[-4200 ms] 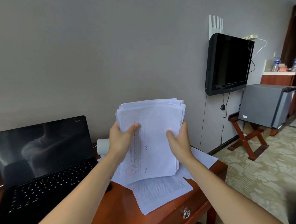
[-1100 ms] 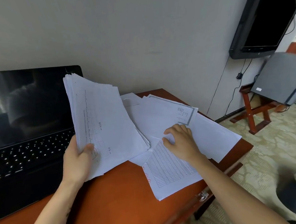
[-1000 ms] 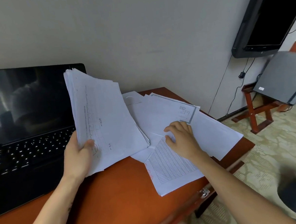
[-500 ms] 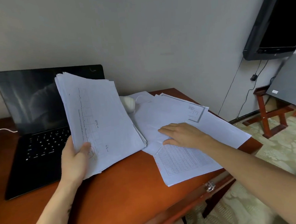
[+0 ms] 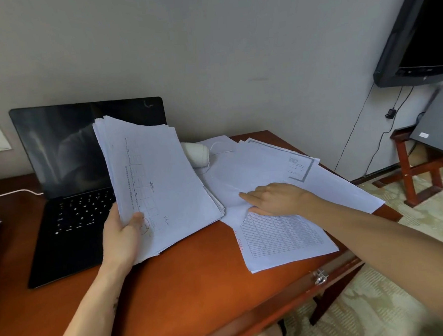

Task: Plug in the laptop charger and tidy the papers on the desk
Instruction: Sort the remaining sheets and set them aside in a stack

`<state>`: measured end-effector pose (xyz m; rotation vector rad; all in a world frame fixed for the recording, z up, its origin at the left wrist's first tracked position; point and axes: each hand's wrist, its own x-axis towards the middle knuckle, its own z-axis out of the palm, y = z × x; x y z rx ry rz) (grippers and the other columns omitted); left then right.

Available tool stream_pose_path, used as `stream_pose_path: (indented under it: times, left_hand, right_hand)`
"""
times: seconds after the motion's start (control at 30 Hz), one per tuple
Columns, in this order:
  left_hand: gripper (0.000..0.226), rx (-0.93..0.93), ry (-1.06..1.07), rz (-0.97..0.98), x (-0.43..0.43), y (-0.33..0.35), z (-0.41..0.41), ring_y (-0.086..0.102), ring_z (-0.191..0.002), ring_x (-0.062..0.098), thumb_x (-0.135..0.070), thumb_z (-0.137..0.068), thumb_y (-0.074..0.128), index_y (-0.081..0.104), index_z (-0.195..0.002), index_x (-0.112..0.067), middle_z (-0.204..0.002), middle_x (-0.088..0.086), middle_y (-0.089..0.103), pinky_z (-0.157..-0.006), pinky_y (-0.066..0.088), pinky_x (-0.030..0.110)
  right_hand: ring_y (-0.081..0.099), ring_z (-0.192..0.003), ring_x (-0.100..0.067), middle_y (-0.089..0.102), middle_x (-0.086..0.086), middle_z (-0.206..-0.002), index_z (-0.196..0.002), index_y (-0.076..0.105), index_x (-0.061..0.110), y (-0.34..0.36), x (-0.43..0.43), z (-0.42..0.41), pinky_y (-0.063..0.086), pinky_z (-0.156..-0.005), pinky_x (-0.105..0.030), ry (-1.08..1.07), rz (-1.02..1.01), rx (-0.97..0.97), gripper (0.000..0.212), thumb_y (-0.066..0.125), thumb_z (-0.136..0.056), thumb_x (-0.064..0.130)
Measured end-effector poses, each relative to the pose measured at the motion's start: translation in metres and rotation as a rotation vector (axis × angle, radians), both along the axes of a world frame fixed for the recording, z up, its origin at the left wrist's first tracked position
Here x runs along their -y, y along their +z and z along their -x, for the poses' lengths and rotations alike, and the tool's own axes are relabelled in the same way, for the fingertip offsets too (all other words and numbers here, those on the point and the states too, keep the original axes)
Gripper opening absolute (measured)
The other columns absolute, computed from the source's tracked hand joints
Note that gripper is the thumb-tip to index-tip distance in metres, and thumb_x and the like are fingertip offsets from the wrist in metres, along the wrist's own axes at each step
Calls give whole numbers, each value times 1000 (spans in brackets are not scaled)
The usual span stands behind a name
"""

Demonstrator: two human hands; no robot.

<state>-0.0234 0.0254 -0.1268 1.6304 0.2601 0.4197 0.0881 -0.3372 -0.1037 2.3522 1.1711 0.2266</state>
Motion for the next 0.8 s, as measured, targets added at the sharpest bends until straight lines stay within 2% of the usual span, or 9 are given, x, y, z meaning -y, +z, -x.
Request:
stream_pose_path:
  times: [0.07,0.13,0.23,0.27,0.33,0.4,0.5,0.63,0.8]
  left_hand:
    - [42,-4,2,-4,0,-1,0,61,-117,16,-7,-105,54,54,-140,-31,-120,-15,64,-96,46,34]
    - [42,-8,3,-6,0,-1,0,62,-118,17,-7,-104,55,55,-139,-32,-121,-14,65,-97,47,35]
    - [44,-12,5,-7,-1,-1,-2,62,-120,18,-7,-105,55,54,-143,-28,-128,-8,65,-98,48,36]
    - [44,-12,7,-5,-1,-1,-1,62,-120,18,-7,-105,55,54,-144,-27,-129,-8,65,-98,47,35]
    - [44,-13,11,10,-1,0,-1,62,-119,18,-7,-105,55,54,-143,-27,-129,-8,66,-97,47,34]
    - [43,-13,14,31,-3,0,-1,63,-119,18,-7,-105,55,55,-142,-28,-129,-8,66,-97,48,34]
    - [42,-17,24,71,-5,1,-1,64,-119,18,-7,-105,56,57,-141,-29,-128,-9,68,-101,50,38]
    - [42,-17,40,121,-5,2,-1,65,-118,18,-7,-105,55,56,-142,-27,-127,-9,68,-100,50,38]
    - [44,-18,53,145,-6,3,-2,64,-120,21,-7,-105,55,55,-146,-24,-130,-6,67,-98,49,37]
  right_hand:
    - [68,-106,-24,64,-10,-132,-156,29,7,-2,-1,-1,57,-83,-36,42,-8,65,57,32,-110,39]
    - [69,-98,-23,68,-11,-123,-153,35,3,-5,-3,-1,58,-75,-34,64,26,121,54,47,-107,28]
    - [68,-93,-24,69,-12,-115,-148,44,4,-3,-12,-6,55,-68,-35,34,28,109,63,67,-90,6]
    - [68,-88,-23,70,-9,-109,-142,52,7,-2,-17,-8,53,-63,-34,23,17,120,63,72,-83,4]
    - [66,-72,-19,69,-1,-88,-116,69,17,-3,-24,-13,42,-49,-28,2,-73,139,55,86,-65,9]
    - [64,-65,-19,66,1,-77,-95,73,21,-5,-28,-13,34,-45,-24,-22,-214,104,50,94,-51,11]
    - [63,-69,-21,65,0,-79,-91,76,20,-12,-26,-6,40,-45,-27,-64,-450,82,44,95,-53,10]
    - [60,-84,-22,65,0,-93,-103,74,17,-21,-15,3,48,-61,-30,-150,-715,105,45,85,-64,-2]
    - [55,-104,-17,64,1,-110,-111,66,15,-24,-6,17,44,-75,-21,-230,-913,99,50,75,-71,-13]
